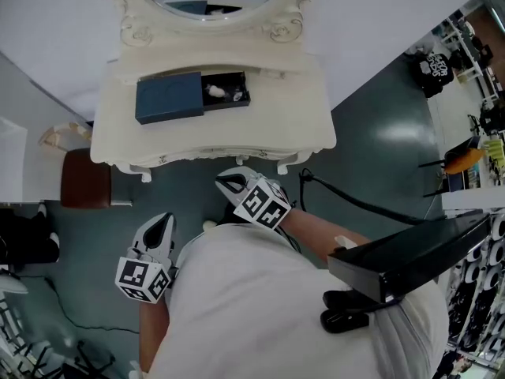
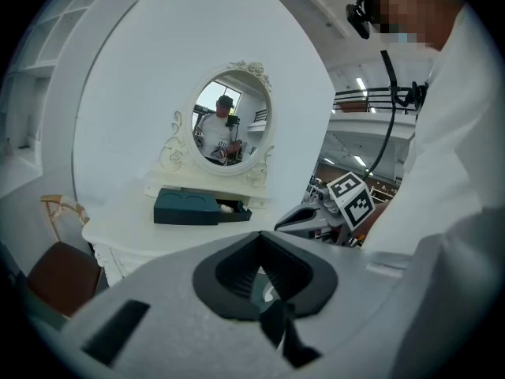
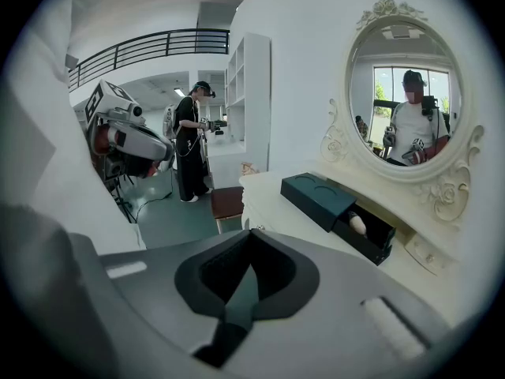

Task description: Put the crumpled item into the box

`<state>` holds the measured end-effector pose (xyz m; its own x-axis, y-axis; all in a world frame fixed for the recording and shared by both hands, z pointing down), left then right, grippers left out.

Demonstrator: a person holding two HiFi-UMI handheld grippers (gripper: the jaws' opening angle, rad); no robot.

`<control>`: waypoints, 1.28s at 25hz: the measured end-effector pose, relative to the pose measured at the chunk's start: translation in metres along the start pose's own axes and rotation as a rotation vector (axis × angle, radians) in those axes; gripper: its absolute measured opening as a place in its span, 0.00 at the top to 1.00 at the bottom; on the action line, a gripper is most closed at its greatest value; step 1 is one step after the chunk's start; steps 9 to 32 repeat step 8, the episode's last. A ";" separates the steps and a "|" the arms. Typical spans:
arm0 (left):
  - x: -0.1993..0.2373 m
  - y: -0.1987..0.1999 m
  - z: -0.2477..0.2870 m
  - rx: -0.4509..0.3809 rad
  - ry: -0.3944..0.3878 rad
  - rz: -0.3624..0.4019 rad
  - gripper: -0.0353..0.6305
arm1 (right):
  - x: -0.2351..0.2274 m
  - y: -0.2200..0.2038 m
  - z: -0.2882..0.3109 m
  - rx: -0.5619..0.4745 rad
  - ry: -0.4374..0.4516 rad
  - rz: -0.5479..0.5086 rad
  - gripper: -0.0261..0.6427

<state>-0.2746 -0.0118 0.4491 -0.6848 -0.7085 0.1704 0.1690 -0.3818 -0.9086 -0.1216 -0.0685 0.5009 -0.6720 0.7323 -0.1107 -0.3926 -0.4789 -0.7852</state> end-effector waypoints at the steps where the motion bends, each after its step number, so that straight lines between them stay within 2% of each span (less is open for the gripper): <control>1: 0.001 0.001 0.003 0.002 -0.001 0.001 0.94 | -0.003 0.000 0.001 0.000 -0.001 0.002 0.96; 8: 0.007 0.008 0.024 0.009 0.005 -0.003 0.94 | -0.029 -0.001 0.007 0.002 0.003 0.014 0.96; 32: 0.007 0.008 0.024 0.009 0.005 -0.003 0.94 | -0.029 -0.001 0.007 0.002 0.003 0.014 0.96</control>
Point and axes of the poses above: the fingertips, and each gripper's own axes: z forward along the fingers, x to its left, y out of its top, the point moved 3 cm from there along -z, backward along the fingers, and after that the axes turned 10 degrees about z, right-handed, at the moved point
